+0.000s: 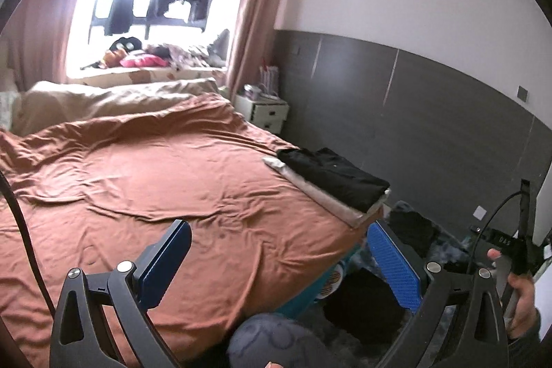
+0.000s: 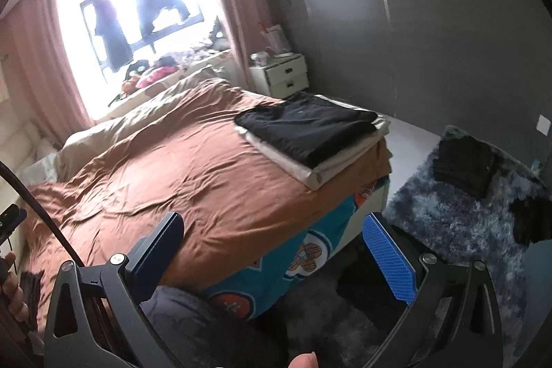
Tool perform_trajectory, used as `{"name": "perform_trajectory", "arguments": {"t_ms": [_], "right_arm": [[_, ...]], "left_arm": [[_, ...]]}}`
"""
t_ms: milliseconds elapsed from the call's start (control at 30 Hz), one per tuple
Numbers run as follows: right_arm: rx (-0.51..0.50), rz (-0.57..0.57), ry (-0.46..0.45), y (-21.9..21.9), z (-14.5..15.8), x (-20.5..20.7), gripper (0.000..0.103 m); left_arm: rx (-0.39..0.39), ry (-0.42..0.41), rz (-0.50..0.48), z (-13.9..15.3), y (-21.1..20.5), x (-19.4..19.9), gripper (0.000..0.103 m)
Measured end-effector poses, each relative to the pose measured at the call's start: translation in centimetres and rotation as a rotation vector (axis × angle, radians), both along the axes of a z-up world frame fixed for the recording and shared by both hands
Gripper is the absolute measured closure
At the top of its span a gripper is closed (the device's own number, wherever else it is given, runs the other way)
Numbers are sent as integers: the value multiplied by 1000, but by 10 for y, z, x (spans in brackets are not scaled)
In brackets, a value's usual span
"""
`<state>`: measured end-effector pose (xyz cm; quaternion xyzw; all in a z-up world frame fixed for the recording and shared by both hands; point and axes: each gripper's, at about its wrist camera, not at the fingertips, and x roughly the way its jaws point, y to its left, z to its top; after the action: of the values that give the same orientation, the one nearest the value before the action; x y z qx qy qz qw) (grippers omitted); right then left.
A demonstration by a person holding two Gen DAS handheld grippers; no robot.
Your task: Fold large clothes
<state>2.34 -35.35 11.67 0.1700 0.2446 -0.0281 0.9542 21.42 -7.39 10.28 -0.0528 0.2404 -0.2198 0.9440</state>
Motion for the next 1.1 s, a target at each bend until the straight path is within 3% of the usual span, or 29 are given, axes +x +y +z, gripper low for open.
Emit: {"name": "perform_trajectory", "arguments": {"t_ms": [200,400,800,967,1100], "right_arm": [[-41,86,-7,14,-5,-33,0],[-80,137,-13,23,-13,-64,0],[-84,153,-73,29,-40,-124,0],[-82,152,-103,35,-53,-137,0],[-105,163,-119,45,-55,-138,0]], "left_arm": [[-25,-52,76,-3,22,-64,1],[-1,-102,120,-10,29,-125,1],[18,-141,193,-35,28,-215,1],[48,-157,237,-48,28,-245,1],[20,-160,272,-52,36,-260,1]]}}
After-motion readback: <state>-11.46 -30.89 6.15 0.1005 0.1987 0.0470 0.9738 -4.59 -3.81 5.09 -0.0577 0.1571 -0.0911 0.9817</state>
